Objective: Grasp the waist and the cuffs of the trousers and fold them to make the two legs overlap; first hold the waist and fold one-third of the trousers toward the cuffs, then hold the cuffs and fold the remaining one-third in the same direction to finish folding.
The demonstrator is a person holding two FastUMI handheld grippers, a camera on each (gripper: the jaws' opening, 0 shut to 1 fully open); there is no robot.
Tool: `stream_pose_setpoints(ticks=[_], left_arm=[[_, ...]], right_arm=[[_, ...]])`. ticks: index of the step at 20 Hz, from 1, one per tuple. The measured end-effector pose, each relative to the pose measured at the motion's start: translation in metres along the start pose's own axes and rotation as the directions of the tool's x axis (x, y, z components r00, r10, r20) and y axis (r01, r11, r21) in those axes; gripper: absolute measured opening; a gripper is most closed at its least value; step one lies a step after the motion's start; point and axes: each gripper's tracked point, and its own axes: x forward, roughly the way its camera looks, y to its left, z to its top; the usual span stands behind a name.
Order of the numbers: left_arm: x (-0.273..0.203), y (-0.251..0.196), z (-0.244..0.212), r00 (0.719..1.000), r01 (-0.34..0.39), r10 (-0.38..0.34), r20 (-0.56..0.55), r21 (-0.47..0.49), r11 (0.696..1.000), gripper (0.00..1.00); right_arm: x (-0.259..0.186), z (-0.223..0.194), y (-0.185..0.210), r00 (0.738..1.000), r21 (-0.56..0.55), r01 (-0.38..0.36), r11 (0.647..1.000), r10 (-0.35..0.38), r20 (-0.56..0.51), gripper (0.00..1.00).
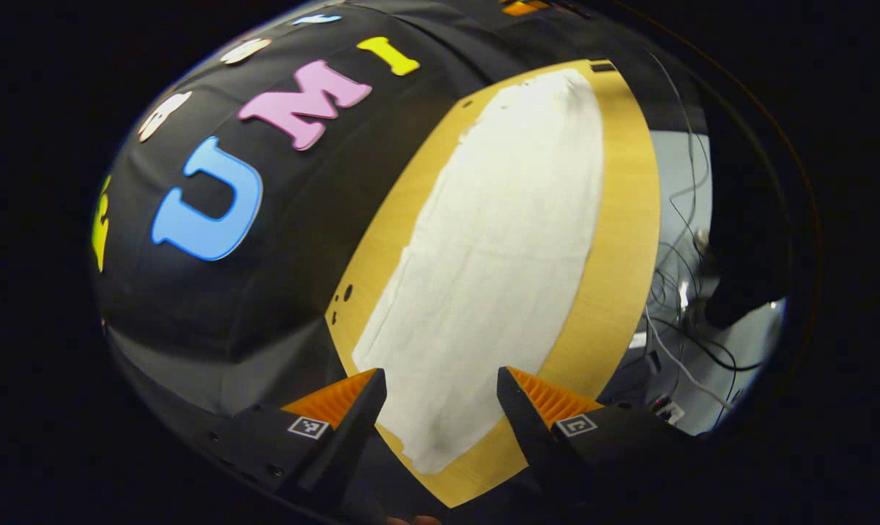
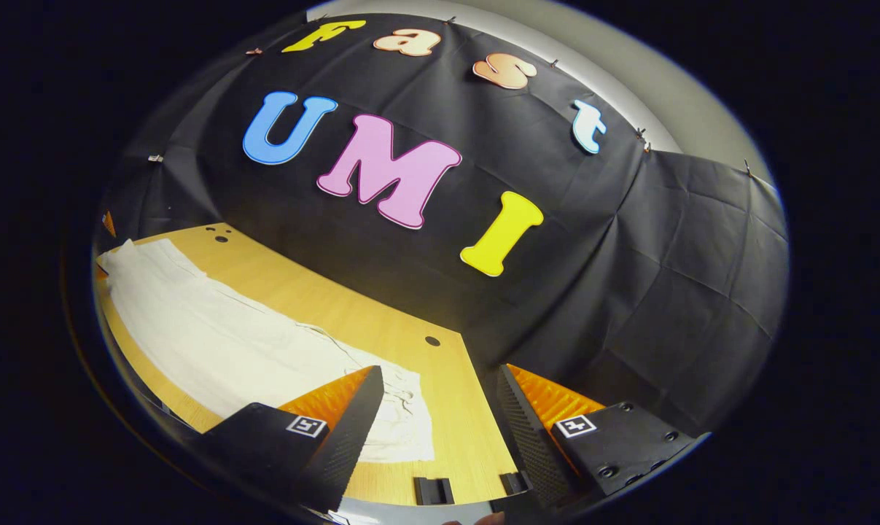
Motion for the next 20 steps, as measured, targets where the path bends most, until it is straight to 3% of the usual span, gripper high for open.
stream_pose_setpoints(ticks=[5, 12, 13, 15, 18, 20], left_arm=[[0.02, -0.026, -0.033, 0.99, 0.125, -0.114, -0.088, 0.142, 0.982, 0.97], [0.06, 0.006, -0.057, 0.975, 0.11, -0.048, -0.216, 0.281, 0.953, 0.94], [0.068, 0.007, -0.06, 0.969, 0.119, -0.052, -0.242, 0.272, 0.955, 0.87], [0.082, 0.006, -0.068, 0.951, 0.151, -0.079, -0.298, 0.227, 0.962, 0.63], [0.09, 0.004, -0.067, 0.942, 0.168, -0.101, -0.319, 0.193, 0.967, 0.09], [0.089, 0.004, -0.066, 0.942, 0.177, -0.118, -0.314, 0.164, 0.97, 0.07]], right_arm=[[-0.001, -0.006, -0.005, 0.999, 0.011, 0.028, 1.0, -0.028, -0.02, 0.97], [-0.004, -0.012, -0.003, 0.998, 0.01, 0.051, 0.999, -0.051, -0.045, 0.97], [-0.004, -0.014, -0.003, 0.998, 0.005, 0.052, 0.999, -0.052, -0.048, 0.97], [-0.002, -0.018, -0.003, 0.997, -0.012, 0.055, 0.998, -0.055, -0.055, 0.98], [0.0, -0.033, 0.002, 0.996, -0.057, 0.04, 0.998, -0.045, -0.082, 0.98], [0.003, -0.053, 0.012, 0.994, -0.117, -0.004, 0.993, -0.009, -0.112, 0.98]])
